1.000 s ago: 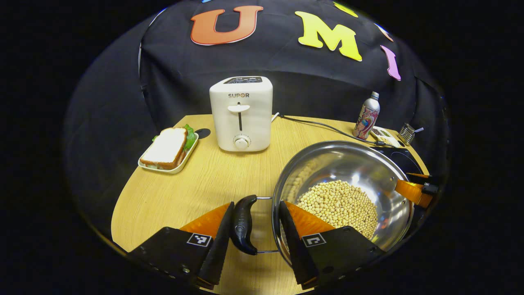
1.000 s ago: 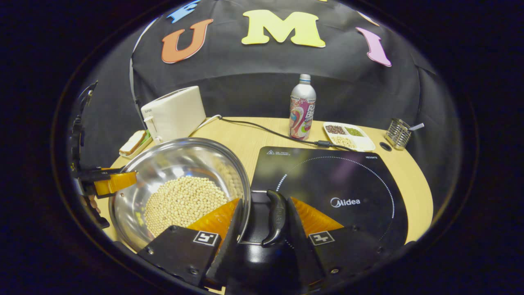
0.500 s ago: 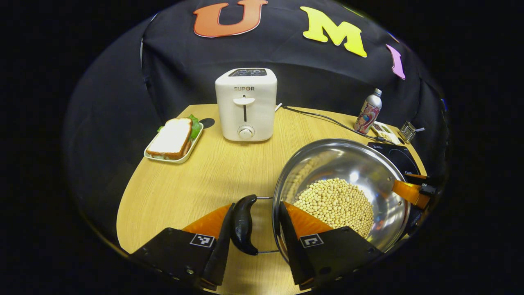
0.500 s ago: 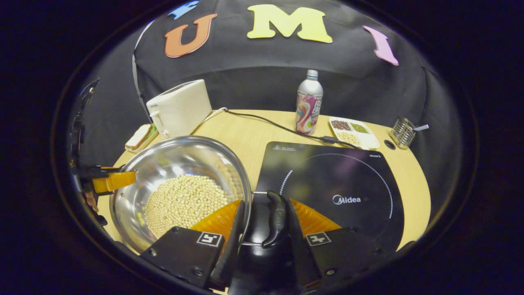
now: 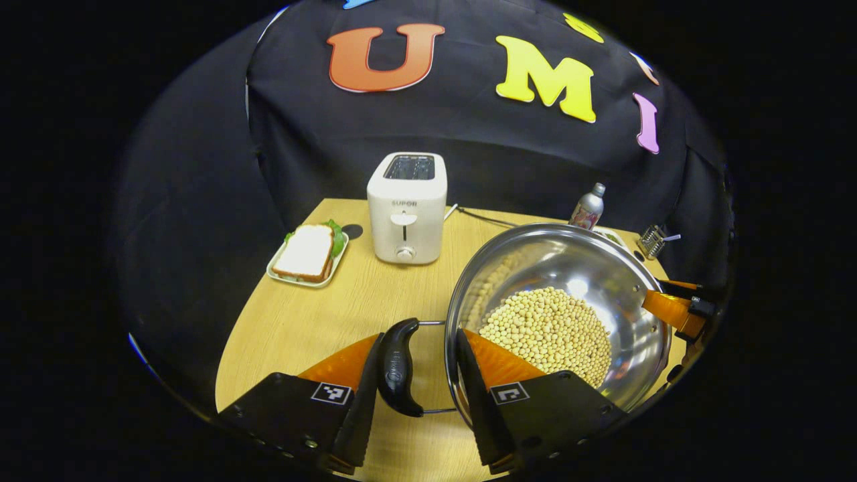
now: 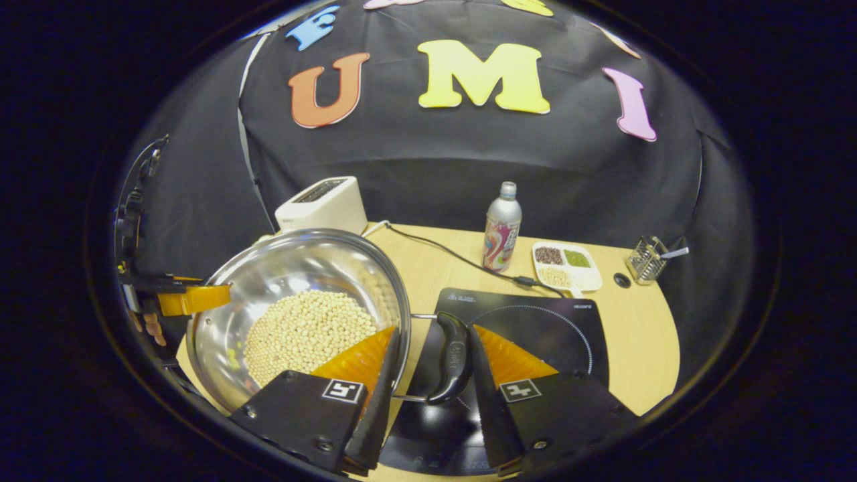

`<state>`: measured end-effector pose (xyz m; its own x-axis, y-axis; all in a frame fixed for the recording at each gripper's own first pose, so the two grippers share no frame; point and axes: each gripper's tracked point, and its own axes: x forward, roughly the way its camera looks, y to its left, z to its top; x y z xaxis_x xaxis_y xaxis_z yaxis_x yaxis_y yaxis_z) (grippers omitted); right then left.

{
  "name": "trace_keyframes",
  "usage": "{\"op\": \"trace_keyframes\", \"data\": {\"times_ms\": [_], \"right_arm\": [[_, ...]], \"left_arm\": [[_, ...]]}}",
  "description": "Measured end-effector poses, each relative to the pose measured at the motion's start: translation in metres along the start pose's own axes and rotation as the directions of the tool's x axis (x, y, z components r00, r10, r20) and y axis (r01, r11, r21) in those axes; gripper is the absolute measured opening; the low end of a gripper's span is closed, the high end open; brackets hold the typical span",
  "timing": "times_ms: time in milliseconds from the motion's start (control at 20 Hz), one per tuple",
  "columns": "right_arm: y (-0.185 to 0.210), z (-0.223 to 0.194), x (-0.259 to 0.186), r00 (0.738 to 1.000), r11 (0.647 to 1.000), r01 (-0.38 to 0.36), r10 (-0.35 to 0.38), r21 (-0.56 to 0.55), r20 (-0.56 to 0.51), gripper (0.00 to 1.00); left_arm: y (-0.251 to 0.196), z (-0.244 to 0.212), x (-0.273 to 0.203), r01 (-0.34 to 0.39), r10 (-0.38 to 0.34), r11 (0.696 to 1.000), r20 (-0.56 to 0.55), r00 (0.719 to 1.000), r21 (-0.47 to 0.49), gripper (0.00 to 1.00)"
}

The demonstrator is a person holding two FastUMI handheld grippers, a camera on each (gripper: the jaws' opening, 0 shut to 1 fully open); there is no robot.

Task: First push the handle of the pot to place it horizontally, then grasp the pot with both hands and set it on the induction cooktop.

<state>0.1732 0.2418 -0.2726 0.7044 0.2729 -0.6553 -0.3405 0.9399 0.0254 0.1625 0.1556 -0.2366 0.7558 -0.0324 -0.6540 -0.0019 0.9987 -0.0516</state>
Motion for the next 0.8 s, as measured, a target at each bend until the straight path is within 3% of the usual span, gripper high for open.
{"op": "trace_keyframes", "data": {"times_ms": [350,800], "right_arm": [[-0.039,0.048,-0.045,0.999,1.0,0.013,-0.012,-0.004,0.047,0.6],[-0.129,0.058,-0.068,0.997,0.998,0.05,-0.052,0.039,0.048,0.6]], "left_arm": [[-0.041,0.049,-0.035,0.007,-0.01,0.999,0.071,0.997,0.037,0.6],[-0.131,0.075,-0.025,0.045,-0.053,0.994,0.083,0.995,0.096,0.6]]}}
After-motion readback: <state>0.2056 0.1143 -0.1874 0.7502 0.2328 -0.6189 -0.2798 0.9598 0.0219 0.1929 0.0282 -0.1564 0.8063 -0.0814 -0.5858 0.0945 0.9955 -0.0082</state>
